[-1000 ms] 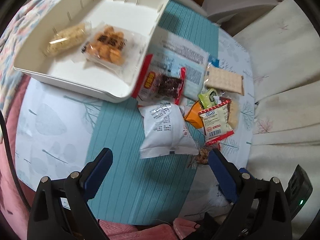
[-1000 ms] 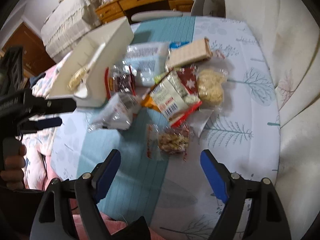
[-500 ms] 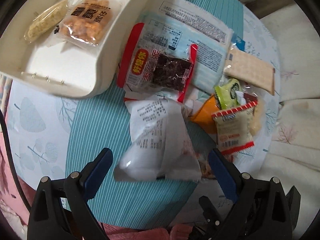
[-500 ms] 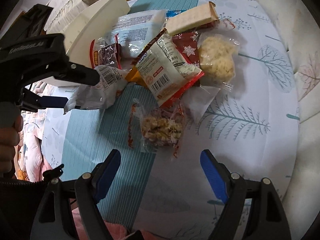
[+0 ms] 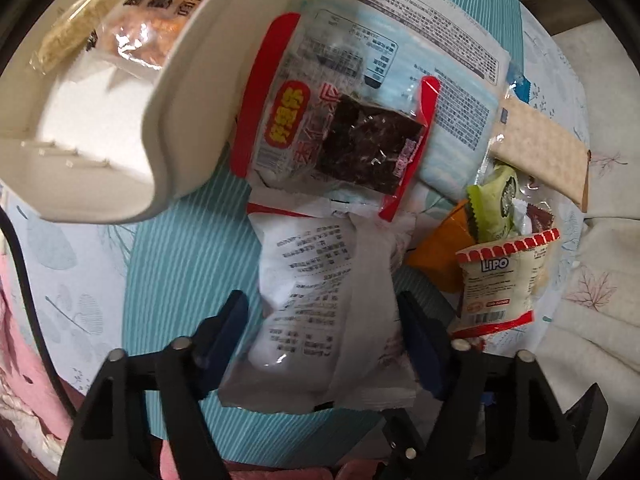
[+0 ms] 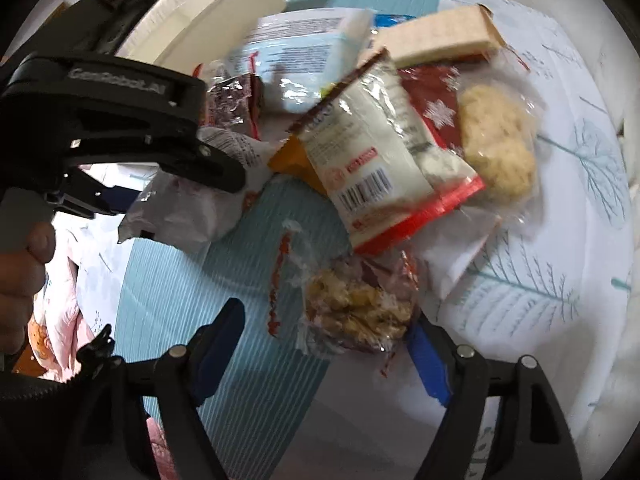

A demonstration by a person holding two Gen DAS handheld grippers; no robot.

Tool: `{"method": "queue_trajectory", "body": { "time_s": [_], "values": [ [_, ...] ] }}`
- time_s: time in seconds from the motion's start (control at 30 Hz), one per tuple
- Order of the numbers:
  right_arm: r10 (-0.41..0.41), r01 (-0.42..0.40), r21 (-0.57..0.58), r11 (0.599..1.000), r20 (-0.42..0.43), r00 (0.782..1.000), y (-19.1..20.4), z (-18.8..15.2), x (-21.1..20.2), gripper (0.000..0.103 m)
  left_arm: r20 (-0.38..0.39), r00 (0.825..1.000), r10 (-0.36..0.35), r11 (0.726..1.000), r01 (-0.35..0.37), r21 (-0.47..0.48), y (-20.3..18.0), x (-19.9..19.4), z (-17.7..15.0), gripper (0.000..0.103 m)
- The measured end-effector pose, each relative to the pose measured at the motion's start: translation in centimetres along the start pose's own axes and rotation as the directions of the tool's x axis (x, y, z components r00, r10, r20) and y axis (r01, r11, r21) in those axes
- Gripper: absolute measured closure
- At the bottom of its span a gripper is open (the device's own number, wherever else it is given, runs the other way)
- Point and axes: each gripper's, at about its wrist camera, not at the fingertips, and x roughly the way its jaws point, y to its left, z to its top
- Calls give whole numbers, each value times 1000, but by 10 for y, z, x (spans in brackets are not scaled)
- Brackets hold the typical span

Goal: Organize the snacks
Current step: 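Grasp the white printed pouch with the left tool while the right tool grasps the nut bag, then lift both bags and lower them into the white tray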

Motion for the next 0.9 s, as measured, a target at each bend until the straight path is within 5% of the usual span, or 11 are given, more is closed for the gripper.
{"method": "queue_trajectory", "body": {
  "time_s": [0.13, 0.5, 0.9],
  "values": [
    [-16, 16, -4, 1000, 6, 1000, 0, 1, 1, 57, 9, 1000, 1, 1000, -1, 21, -7, 0, 0, 45],
    [-5, 5, -26, 1000, -8, 1000, 1, -2, -5, 57, -19, 1000, 9, 999, -8, 51, 2, -5, -20, 54],
    [41, -37, -62, 997, 64, 997, 6, 2, -50, 57, 19, 998, -64, 998, 64, 1, 30, -60, -76, 55]
  ]
}}
